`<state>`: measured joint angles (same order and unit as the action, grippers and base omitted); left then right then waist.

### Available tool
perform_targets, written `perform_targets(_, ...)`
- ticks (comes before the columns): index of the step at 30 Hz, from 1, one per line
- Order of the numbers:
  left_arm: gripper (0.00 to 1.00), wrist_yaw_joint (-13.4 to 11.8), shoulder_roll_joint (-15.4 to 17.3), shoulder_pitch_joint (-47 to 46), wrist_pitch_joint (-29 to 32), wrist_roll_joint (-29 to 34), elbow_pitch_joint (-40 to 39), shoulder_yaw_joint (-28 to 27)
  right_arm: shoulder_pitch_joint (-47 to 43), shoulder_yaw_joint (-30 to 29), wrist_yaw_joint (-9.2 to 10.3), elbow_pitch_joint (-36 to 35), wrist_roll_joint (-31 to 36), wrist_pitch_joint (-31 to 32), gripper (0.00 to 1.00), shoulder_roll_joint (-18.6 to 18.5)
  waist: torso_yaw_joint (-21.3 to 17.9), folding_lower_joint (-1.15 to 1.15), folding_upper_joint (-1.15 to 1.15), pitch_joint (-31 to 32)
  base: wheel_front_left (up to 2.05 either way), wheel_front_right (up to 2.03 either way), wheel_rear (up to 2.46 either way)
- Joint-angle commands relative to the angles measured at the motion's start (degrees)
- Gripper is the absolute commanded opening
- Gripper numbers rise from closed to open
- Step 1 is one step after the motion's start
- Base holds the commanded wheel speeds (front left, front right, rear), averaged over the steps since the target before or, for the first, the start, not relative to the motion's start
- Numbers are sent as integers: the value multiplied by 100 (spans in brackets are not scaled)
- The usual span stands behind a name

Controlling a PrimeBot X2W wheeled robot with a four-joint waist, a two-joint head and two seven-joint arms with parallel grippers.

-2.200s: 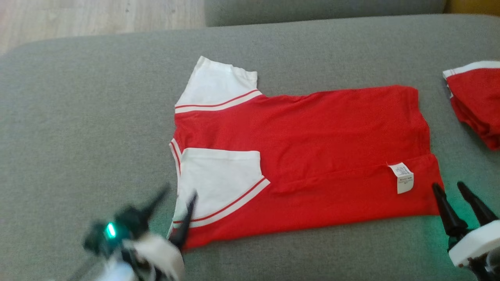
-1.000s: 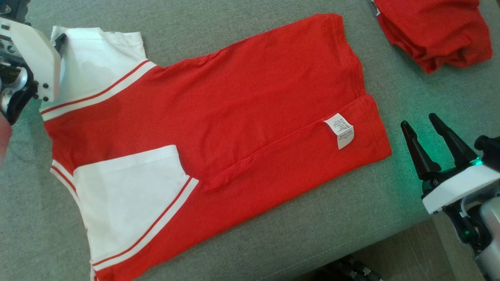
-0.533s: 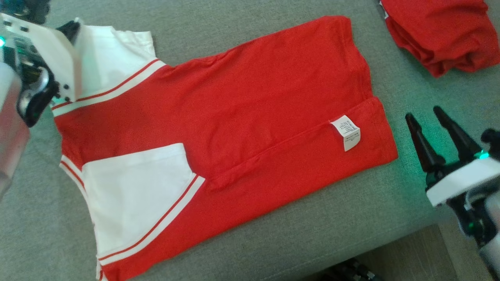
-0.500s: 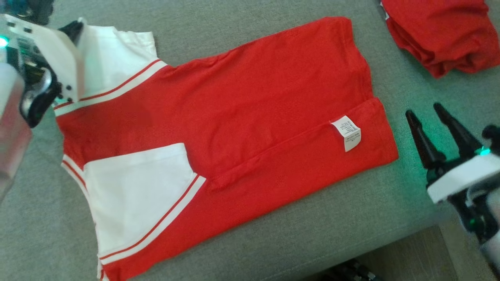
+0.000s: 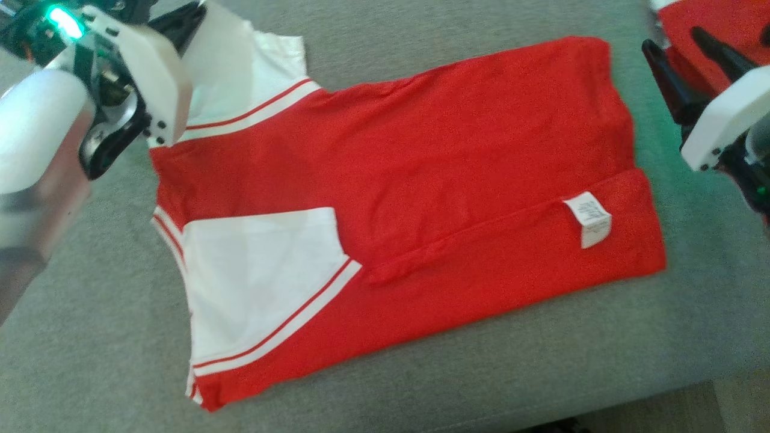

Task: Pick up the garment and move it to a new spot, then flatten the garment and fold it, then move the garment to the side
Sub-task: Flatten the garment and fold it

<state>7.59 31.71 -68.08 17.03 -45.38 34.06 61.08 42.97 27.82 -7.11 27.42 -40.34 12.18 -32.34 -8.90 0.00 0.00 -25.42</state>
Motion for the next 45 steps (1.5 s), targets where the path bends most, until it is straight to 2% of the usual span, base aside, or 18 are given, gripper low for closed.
perform_targets(1, 0, -10, 131, -384, -73, -36, -152, -123, 129, 106, -37, 107, -1, 27, 100, -80, 185, 0, 0, -103, 0, 0, 0)
perform_targets(8, 0, -10, 93, -655, -269, -144, -213, 311, 730, 709, -37, 983, -185, 27, 100, 40, 426, 0, 0, -179, 0, 0, 0)
perform_targets(14, 0, -10, 115, -774, -369, -295, -147, 580, 926, 1307, -37, 1381, -349, -66, 100, 80, 479, 0, 0, -177, 0, 0, 0)
perform_targets(17, 0, -10, 106, -823, -414, -371, -94, 684, 1023, 1546, -37, 1517, -445, -145, 76, 63, 499, 0, 0, -180, 0, 0, 0)
perform_targets(18, 0, -10, 102, -840, -429, -392, -79, 718, 1061, 1614, -37, 1559, -484, -170, 72, 58, 505, 0, 0, -184, 0, 0, 0)
perform_targets(19, 0, -10, 102, -840, -429, -392, -79, 718, 1061, 1614, -37, 1559, -484, -170, 72, 58, 505, 0, 0, -184, 0, 0, 0)
perform_targets(20, 0, -10, 97, -858, -443, -414, -64, 750, 1105, 1685, -37, 1595, -510, -201, 66, 49, 512, 0, 0, -188, 0, 0, 0)
perform_targets(23, 0, -10, 86, -910, -520, -440, -27, 837, 1223, 1917, -37, 1703, -573, -261, 30, 16, 535, 0, 0, -195, 0, 0, 0)
perform_targets(24, 0, -10, 83, -924, -562, -439, -13, 862, 1256, 1986, -37, 1740, -605, -272, 1, 9, 545, 0, 0, -193, 0, 0, 0)
perform_targets(29, 0, -10, 84, -974, -884, -398, 97, 944, 1396, 2243, -37, 1851, -828, -350, 0, -27, 586, 0, 0, -152, 0, 0, 0)
perform_targets(34, 0, -10, 83, -1043, -1495, -288, 305, 927, 1606, 2295, -37, 1934, -987, -822, 0, -88, 601, 0, 0, -78, 0, 0, 0)
perform_targets(40, 0, -28, -90, -1123, -2175, -611, 569, 504, 1747, 2147, -37, 1972, -1448, -1277, 0, -186, 637, 0, 0, 37, 0, 0, 0)
perform_targets(45, 0, -21, -121, -1051, -2401, -845, 628, 369, 1602, 2090, -37, 1817, -1850, -1490, 0, -433, 691, 0, 0, 171, 0, 0, 0)
